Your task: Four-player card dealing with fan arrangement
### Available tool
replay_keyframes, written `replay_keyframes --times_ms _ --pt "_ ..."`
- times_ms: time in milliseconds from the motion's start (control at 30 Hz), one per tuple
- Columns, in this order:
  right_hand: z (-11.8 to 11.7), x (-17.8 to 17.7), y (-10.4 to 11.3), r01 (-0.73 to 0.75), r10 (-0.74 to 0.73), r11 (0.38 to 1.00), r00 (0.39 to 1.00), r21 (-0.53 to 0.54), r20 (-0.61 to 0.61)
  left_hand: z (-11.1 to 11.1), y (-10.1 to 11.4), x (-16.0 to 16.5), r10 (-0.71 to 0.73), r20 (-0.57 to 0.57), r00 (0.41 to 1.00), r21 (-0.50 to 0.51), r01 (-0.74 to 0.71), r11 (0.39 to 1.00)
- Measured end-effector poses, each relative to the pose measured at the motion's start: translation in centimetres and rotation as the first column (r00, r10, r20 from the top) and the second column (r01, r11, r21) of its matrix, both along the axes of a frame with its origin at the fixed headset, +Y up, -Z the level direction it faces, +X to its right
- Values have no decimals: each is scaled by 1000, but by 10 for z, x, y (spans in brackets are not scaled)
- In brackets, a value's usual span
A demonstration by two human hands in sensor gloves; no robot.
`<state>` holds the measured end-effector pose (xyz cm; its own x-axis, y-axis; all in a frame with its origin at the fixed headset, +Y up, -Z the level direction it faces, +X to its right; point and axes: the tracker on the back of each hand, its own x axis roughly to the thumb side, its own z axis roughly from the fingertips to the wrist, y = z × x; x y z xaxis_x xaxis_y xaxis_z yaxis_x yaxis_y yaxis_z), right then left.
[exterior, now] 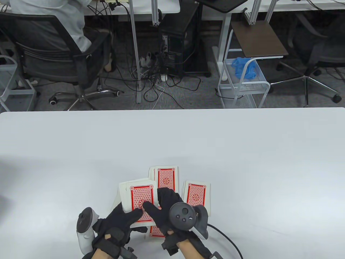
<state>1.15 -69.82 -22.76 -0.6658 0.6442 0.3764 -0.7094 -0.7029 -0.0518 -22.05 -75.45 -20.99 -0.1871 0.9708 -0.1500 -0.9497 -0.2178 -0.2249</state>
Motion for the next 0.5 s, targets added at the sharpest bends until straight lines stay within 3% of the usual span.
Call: replay_keyframes --times_ms 133,333,400,500 --pt "-3 8 -4 127 -128 991 992 -35 -18 -1 -1 3 108 73 991 -1 -108 994" --pt "-8 25 -16 381 -383 912 924 -152 12 -1 -2 -2 45 7 999 -30 -45 999" --pt "-8 37 -18 394 -386 911 919 -120 82 0 -2 -11 33 -51 998 -47 -36 998" --pt "-9 60 -24 305 -276 941 943 -147 188 1 0 -27 86 -142 986 -67 -97 993"
